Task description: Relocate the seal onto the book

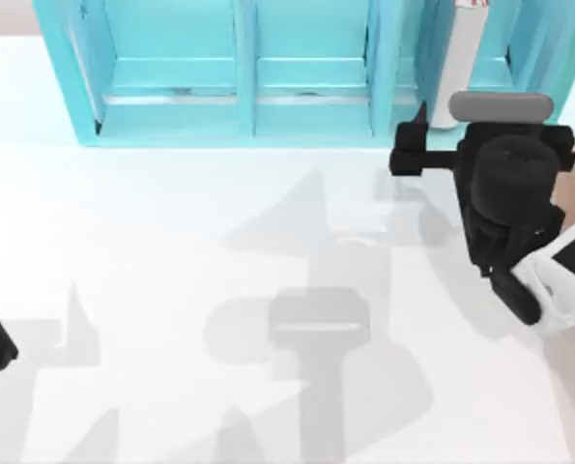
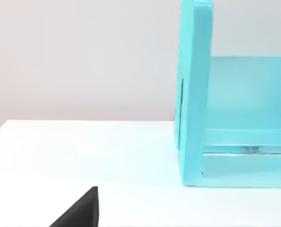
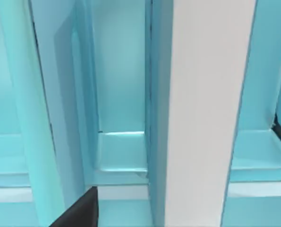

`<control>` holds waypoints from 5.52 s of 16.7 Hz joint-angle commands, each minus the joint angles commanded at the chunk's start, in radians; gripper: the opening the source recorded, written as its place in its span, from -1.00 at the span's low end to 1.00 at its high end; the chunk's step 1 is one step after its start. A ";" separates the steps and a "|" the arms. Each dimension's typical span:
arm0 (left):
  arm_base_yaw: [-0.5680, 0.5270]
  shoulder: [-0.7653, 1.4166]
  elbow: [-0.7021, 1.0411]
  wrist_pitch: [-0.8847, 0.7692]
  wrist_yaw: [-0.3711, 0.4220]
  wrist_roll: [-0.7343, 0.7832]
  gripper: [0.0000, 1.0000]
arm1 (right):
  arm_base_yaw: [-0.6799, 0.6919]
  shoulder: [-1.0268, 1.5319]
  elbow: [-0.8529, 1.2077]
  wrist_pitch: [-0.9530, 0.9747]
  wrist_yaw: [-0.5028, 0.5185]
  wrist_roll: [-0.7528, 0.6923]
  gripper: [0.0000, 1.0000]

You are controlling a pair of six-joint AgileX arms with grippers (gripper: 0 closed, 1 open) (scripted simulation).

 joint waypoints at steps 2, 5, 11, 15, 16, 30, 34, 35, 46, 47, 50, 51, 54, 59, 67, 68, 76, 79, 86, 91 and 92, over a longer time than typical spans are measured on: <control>0.000 0.000 0.000 0.000 0.000 0.000 1.00 | 0.000 0.000 0.000 0.000 0.000 0.000 1.00; 0.000 0.000 0.000 0.000 0.000 0.000 1.00 | -0.005 -0.001 -0.002 -0.003 -0.003 0.000 1.00; 0.000 0.000 0.000 0.000 0.000 0.000 1.00 | -0.048 0.113 0.199 -0.081 -0.046 -0.007 1.00; 0.000 0.000 0.000 0.000 0.000 0.000 1.00 | -0.091 0.208 0.378 -0.162 -0.087 -0.014 1.00; 0.000 0.000 0.000 0.000 0.000 0.000 1.00 | -0.099 0.223 0.409 -0.176 -0.095 -0.015 1.00; 0.000 0.000 0.000 0.000 0.000 0.000 1.00 | -0.107 0.239 0.439 -0.192 -0.103 -0.016 -0.21; 0.000 0.000 0.000 0.000 0.000 0.000 1.00 | -0.107 0.239 0.439 -0.192 -0.103 -0.016 -0.81; 0.000 0.000 0.000 0.000 0.000 0.000 1.00 | -0.107 0.239 0.439 -0.192 -0.103 -0.016 -0.96; 0.000 0.000 0.000 0.000 0.000 0.000 1.00 | -0.103 0.224 0.432 -0.200 -0.100 -0.015 -1.00; 0.000 0.000 0.000 0.000 0.000 0.000 1.00 | -0.097 0.202 0.423 -0.214 -0.094 -0.016 -1.00; 0.000 0.000 0.000 0.000 0.000 0.000 1.00 | -0.066 0.071 0.367 -0.293 -0.058 -0.016 -1.00; 0.000 0.000 0.000 0.000 0.000 0.000 1.00 | -0.053 0.008 0.340 -0.331 -0.043 -0.015 -1.00; 0.000 0.000 0.000 0.000 0.000 0.000 1.00 | -0.005 -0.218 0.245 -0.462 0.008 -0.011 -1.00; 0.000 0.000 0.000 0.000 0.000 0.000 1.00 | 0.092 -0.609 0.087 -0.687 0.092 0.008 -1.00; 0.000 0.000 0.000 0.000 0.000 0.000 1.00 | 0.160 -0.827 -0.012 -0.831 0.145 0.026 -1.00; 0.000 0.000 0.000 0.000 0.000 0.000 1.00 | 0.160 -0.827 -0.012 -0.831 0.145 0.026 -1.00; 0.000 0.000 0.000 0.000 0.000 0.000 1.00 | 0.219 -0.720 -0.049 -0.745 0.180 -0.202 -1.00; 0.000 0.000 0.000 0.000 0.000 0.000 1.00 | 0.273 -0.636 -0.091 -0.671 0.206 -0.458 -1.00; 0.000 0.000 0.000 0.000 0.000 0.000 1.00 | 0.392 -0.487 -0.216 -0.490 0.235 -1.131 -1.00; 0.000 0.000 0.000 0.000 0.000 0.000 1.00 | 0.433 -0.450 -0.272 -0.417 0.236 -1.339 -1.00; 0.000 0.000 0.000 0.000 0.000 0.000 1.00 | 0.435 -0.449 -0.275 -0.412 0.236 -1.350 -1.00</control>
